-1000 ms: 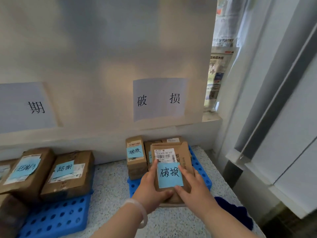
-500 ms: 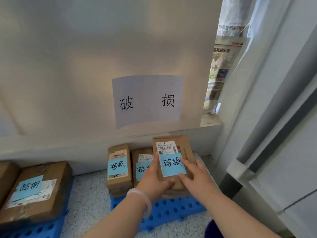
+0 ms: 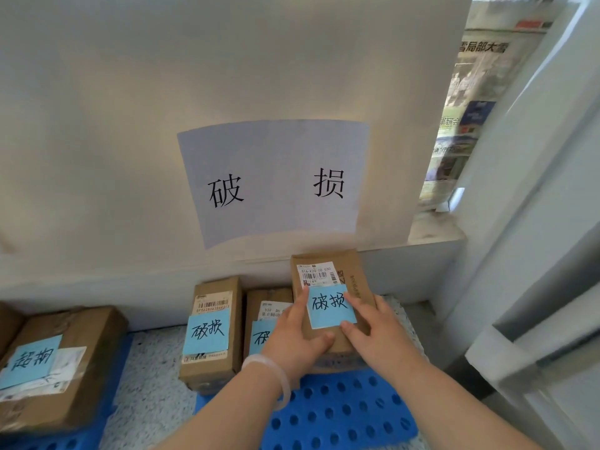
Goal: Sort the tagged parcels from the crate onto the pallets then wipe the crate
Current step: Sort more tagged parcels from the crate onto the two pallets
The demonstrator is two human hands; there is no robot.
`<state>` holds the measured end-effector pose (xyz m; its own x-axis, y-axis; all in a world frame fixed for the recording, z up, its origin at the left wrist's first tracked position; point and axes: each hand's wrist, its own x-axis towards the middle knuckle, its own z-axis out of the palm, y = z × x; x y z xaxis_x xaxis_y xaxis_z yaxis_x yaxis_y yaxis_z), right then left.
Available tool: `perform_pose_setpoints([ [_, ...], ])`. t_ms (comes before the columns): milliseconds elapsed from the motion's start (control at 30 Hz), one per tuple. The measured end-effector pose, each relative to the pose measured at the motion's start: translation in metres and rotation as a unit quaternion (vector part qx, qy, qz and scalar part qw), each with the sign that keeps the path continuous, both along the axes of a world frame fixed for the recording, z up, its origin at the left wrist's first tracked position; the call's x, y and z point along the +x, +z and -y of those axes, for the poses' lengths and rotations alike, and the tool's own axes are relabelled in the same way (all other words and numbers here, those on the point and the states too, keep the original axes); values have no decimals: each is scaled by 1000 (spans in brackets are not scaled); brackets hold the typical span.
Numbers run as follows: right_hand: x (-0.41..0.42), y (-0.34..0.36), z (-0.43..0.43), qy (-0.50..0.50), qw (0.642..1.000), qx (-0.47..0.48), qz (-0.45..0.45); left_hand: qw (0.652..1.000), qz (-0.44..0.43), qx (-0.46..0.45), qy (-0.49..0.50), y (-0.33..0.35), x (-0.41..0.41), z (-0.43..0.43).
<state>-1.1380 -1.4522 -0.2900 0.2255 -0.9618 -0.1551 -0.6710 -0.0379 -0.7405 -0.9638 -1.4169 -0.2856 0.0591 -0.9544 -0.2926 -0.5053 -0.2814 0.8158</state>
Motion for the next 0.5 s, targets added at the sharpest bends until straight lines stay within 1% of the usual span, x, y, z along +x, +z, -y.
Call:
perform_pose_setpoints([
  [233, 0, 1, 10, 24, 999, -2, -36, 999, 29, 23, 2, 2, 2, 8],
  [300, -2, 6, 8, 37, 997, -10, -70, 999, 47, 22, -2, 6, 1, 8],
  [367, -6, 15, 0, 40, 993, -34, -103, 996, 89, 10, -16, 11, 1, 6],
  [500, -14, 30, -40, 35, 988, -79, -126, 980, 193, -30, -43, 25, 1, -15],
])
